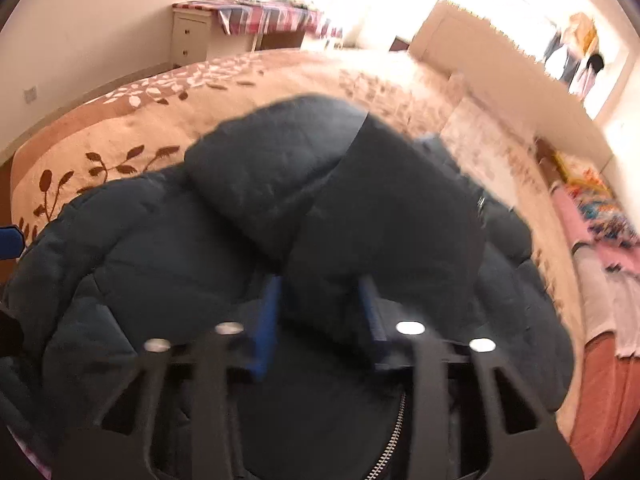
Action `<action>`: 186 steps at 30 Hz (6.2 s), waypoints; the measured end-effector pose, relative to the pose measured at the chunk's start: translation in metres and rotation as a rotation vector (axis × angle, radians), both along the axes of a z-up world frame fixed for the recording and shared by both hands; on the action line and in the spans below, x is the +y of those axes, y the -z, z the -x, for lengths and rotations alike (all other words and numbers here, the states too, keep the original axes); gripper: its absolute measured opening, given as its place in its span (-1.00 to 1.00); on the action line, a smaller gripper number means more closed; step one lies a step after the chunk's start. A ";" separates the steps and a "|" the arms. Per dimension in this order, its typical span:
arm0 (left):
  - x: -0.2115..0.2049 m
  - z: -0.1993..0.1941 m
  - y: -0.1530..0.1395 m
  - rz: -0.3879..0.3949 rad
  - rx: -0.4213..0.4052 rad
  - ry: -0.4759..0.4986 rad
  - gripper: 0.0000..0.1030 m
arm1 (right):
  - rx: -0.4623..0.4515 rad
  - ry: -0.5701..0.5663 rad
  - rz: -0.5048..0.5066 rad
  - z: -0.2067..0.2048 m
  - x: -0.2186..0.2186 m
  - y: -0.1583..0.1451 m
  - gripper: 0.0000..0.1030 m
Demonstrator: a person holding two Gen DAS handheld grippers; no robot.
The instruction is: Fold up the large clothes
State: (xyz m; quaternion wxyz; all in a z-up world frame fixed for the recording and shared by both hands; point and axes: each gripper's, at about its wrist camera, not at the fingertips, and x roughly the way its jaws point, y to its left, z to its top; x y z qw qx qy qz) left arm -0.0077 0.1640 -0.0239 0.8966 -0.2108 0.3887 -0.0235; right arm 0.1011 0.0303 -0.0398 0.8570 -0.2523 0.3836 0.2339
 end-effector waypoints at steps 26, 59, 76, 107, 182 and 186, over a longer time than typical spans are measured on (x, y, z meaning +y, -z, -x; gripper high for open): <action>-0.045 -0.050 -0.019 -0.111 0.004 0.087 0.43 | 0.415 0.687 -0.830 -0.026 -0.270 0.002 -0.81; -0.074 -0.149 -0.010 -0.239 0.049 0.027 0.43 | 0.339 0.673 -0.918 -0.035 -0.293 -0.015 -0.85; -0.044 -0.220 -0.024 -0.314 0.008 -0.082 0.43 | 0.381 0.757 -0.869 -0.017 -0.306 0.009 -0.85; 0.015 -0.113 -0.018 -0.067 0.031 -0.110 0.57 | 0.338 0.799 -0.763 -0.025 -0.316 0.002 -0.20; 0.045 0.089 0.086 0.197 0.376 0.032 -0.82 | 0.794 0.603 -0.632 0.186 -0.375 0.075 0.42; 0.050 0.090 0.084 0.187 0.378 0.031 -0.82 | 0.846 0.517 -0.553 0.191 -0.354 0.080 -0.28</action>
